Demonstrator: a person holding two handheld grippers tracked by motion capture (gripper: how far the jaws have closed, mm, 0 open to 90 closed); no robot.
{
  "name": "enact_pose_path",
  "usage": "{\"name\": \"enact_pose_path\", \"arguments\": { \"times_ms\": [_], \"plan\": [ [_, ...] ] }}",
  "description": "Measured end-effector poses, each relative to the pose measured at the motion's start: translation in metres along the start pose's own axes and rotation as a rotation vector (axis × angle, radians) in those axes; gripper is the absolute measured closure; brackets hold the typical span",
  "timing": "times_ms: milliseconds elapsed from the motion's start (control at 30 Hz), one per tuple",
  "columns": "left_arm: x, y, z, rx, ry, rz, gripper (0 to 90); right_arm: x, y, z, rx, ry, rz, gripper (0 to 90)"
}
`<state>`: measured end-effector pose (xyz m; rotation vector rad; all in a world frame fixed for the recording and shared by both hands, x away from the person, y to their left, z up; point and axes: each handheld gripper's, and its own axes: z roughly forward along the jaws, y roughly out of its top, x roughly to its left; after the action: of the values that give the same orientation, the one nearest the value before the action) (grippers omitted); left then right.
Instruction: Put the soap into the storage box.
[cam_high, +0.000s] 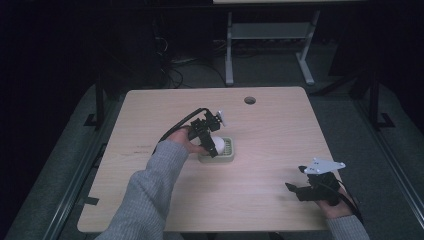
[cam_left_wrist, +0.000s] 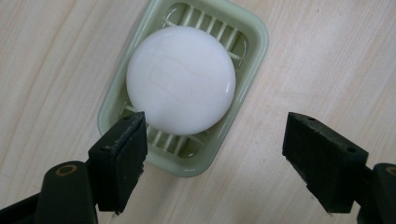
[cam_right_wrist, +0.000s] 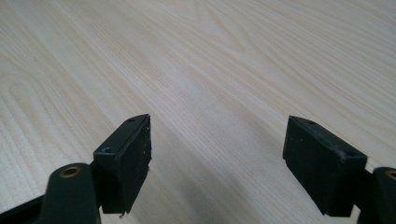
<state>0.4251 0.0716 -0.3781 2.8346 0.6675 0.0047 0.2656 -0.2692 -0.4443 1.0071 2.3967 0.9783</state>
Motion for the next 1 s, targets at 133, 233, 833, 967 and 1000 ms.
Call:
{"name": "enact_pose_path", "arguments": {
  "times_ms": [133,233,833,967,1000],
  "plan": [
    [-0.001,-0.006,0.003,-0.002,0.001,0.001,21.8,0.0,0.0,0.0,-0.007,-0.004,-0.003,23.1],
    [-0.002,-0.009,0.003,0.0,-0.001,0.002,21.8,0.0,0.0,0.0,-0.009,-0.003,0.001,23.1],
    [-0.013,-0.024,-0.003,-0.016,-0.001,0.015,21.9,0.001,0.0,0.0,-0.005,-0.013,0.0,23.0],
    [-0.018,-0.031,-0.004,-0.023,-0.001,0.014,22.0,0.001,0.0,0.0,-0.006,-0.015,0.001,23.0],
    [-0.019,-0.033,-0.003,-0.023,0.0,0.016,22.1,0.001,-0.001,0.0,-0.007,-0.015,0.001,23.1]
  ]
}}
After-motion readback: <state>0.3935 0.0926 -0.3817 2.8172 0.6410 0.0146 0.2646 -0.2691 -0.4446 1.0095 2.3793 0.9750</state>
